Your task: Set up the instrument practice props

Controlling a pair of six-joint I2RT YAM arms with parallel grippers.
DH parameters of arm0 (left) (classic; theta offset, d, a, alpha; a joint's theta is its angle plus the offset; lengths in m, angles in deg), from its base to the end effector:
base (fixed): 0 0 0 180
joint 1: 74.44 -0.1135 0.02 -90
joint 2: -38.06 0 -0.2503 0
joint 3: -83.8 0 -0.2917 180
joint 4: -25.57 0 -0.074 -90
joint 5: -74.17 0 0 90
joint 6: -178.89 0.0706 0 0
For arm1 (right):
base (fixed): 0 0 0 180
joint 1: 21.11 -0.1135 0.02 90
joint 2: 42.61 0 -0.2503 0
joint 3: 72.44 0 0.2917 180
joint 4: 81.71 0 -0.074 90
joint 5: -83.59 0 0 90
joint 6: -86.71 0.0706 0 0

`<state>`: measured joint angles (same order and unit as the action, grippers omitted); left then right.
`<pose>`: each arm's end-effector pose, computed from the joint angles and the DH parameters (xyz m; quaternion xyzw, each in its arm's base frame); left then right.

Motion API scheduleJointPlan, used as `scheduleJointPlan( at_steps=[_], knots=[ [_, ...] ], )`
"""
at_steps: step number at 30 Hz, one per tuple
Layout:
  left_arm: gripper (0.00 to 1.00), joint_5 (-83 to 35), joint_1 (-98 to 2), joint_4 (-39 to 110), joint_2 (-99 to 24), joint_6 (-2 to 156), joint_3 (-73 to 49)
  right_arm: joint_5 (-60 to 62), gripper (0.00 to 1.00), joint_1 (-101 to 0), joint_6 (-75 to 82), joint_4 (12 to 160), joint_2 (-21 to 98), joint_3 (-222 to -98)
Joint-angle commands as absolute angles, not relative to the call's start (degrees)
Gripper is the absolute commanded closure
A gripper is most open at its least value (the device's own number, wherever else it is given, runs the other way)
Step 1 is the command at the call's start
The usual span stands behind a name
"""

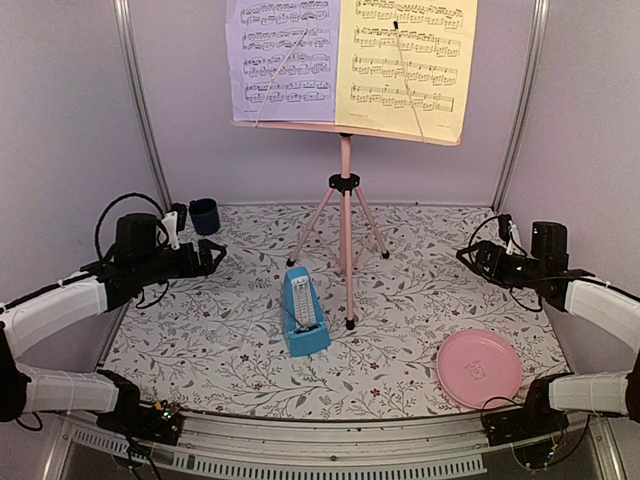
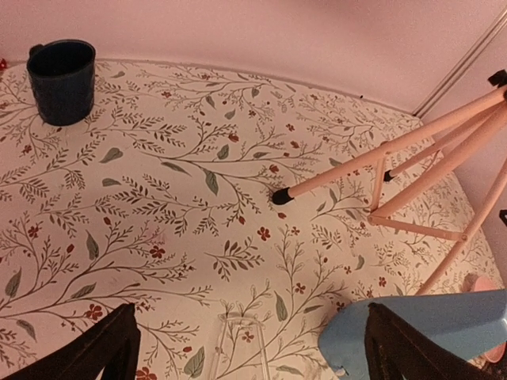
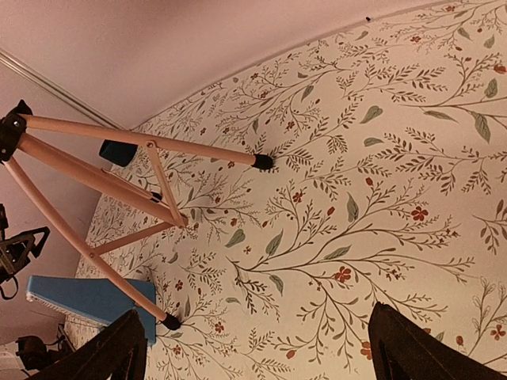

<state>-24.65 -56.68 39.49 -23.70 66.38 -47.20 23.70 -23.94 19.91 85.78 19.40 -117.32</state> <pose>0.2962 -0.1062 0.2050 0.0052 0.8496 -0.2416 0.4688 0.2966 0.0501 0.1818 0.0191 0.8447 0.3281 0.4224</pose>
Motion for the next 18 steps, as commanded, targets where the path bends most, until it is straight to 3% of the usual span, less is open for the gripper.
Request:
scheduleJointPlan(
  at_steps=[1,18],
  knots=[
    [0.01,-25.59,-57.61,36.62,-21.99,63.77,-51.35,21.63,0.01,-23.75,22.08,88.79,18.74,-114.90],
    [0.00,-25.21,-57.81,33.22,-20.93,61.38,-57.77,22.30,0.01,-23.75,21.16,93.51,19.10,-108.89]
  ],
)
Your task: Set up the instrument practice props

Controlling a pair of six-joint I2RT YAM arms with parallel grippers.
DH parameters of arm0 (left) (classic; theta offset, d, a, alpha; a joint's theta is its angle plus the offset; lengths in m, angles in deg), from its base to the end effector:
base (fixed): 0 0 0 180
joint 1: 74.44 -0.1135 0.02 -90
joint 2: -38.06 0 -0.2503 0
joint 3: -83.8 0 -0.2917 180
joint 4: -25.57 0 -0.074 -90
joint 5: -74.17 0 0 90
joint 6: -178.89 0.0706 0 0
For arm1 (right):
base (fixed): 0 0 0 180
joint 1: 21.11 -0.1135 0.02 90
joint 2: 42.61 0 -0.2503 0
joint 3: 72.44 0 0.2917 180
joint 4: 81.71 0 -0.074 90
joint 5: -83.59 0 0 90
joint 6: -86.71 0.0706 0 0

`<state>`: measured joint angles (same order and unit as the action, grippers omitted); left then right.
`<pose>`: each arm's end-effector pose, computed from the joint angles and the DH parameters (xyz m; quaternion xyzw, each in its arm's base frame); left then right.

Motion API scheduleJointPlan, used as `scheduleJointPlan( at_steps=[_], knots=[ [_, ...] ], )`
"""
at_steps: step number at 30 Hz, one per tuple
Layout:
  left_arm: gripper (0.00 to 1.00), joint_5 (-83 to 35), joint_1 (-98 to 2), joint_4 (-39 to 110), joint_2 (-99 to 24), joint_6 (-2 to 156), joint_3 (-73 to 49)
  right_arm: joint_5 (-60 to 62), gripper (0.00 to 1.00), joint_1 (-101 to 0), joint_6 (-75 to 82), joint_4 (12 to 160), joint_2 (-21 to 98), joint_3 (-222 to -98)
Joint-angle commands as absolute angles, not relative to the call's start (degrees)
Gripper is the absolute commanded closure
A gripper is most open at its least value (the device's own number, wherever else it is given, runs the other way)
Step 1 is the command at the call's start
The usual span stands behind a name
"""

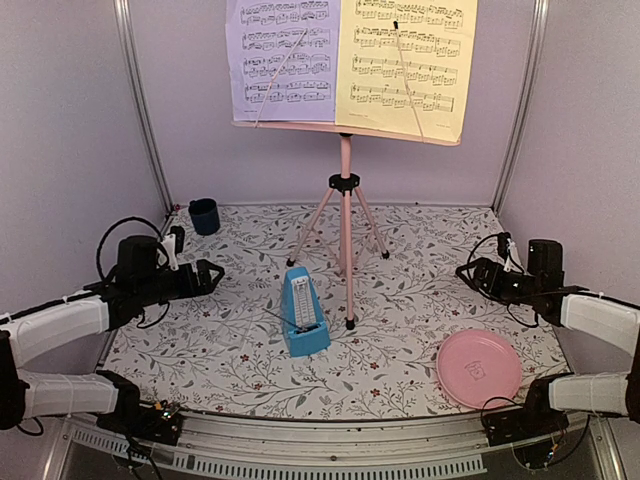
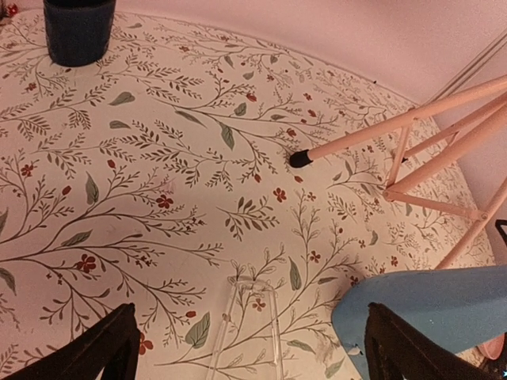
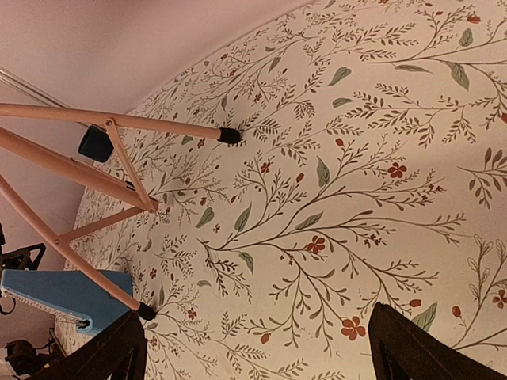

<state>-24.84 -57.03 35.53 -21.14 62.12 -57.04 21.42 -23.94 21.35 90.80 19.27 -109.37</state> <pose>0.2737 -0.0974 0.1567 -0.0313 0.8637 -0.2505 0.4363 0.2797 0.0468 0.1380 0.0473 0.8573 0.3157 0.4039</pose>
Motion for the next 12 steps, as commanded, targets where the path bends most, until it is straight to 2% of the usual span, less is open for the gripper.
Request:
scheduleJointPlan(
  at_steps=[1,12],
  knots=[
    [0.01,-25.31,-57.79,33.22,-21.11,61.42,-57.85,22.45,0.01,-23.76,21.07,93.58,19.28,-108.90],
    [0.01,-25.43,-57.78,33.49,-20.80,61.46,-57.21,21.87,0.01,-23.70,21.54,95.27,17.82,-107.84]
  ],
)
